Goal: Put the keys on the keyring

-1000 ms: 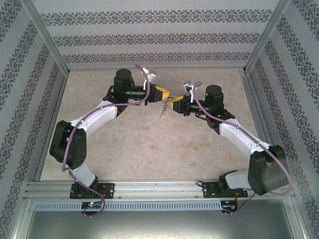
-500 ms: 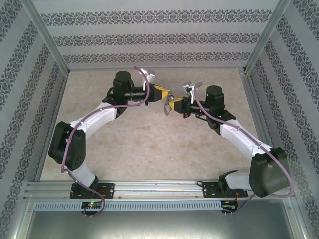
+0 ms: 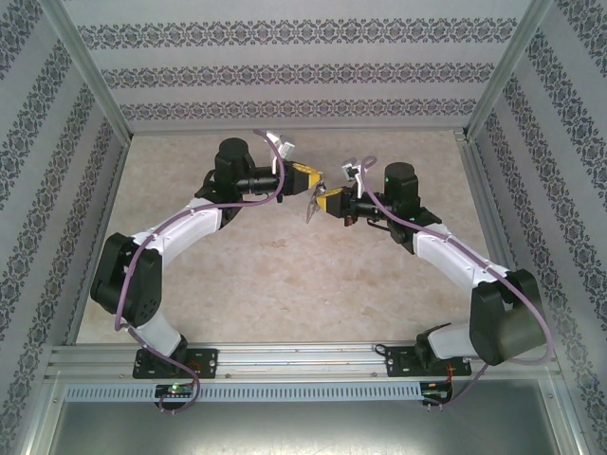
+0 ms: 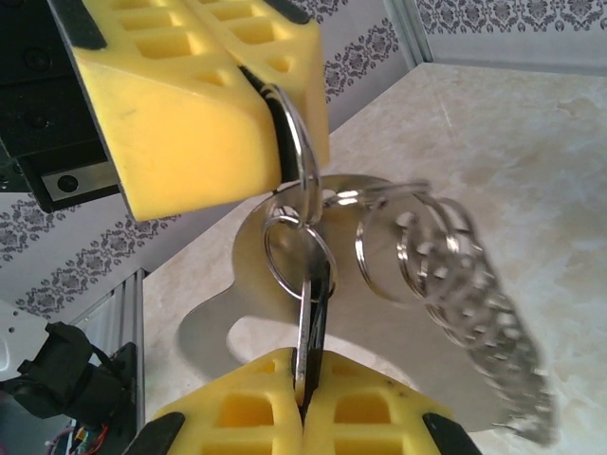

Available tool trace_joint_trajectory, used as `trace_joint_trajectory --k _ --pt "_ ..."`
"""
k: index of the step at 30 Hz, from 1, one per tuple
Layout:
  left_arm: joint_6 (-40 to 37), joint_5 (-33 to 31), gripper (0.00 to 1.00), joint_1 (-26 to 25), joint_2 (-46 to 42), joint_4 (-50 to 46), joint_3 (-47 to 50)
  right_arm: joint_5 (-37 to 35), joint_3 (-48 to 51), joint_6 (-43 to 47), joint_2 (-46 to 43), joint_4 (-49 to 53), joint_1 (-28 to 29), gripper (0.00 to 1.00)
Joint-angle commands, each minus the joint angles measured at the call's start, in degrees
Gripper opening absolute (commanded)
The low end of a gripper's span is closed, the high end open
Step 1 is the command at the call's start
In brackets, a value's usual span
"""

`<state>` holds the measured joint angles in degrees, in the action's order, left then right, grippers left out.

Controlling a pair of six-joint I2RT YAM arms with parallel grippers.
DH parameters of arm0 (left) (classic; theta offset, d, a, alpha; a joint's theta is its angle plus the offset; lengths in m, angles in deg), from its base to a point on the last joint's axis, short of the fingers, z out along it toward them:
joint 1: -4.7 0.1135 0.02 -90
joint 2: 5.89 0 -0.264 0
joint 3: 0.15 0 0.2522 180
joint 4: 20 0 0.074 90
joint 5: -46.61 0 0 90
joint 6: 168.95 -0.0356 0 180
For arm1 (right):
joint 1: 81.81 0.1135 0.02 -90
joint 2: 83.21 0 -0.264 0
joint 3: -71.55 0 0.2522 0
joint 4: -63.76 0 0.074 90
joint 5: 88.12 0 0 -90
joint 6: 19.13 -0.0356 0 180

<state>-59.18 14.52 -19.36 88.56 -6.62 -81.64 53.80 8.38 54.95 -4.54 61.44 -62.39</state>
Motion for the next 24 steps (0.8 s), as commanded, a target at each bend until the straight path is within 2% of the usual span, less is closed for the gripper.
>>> trace_joint_trajectory --k 1,18,24 --pt "0.89 -0.43 0.00 -0.38 -1.69 6.27 -0.43 1.61 -2.25 0.68 0.54 -0.58 1.04 0.00" --pt "2.11 -0.91 0.00 -0.95 -0.92 8.59 0.64 -0.36 -3.66 -0.34 2.02 -1.67 1.90 0.00" --pt "3.10 -5.17 0.00 -1.01 -0.99 11.16 1.96 -0.07 -5.13 1.00 2.75 0.61 3.44 0.00"
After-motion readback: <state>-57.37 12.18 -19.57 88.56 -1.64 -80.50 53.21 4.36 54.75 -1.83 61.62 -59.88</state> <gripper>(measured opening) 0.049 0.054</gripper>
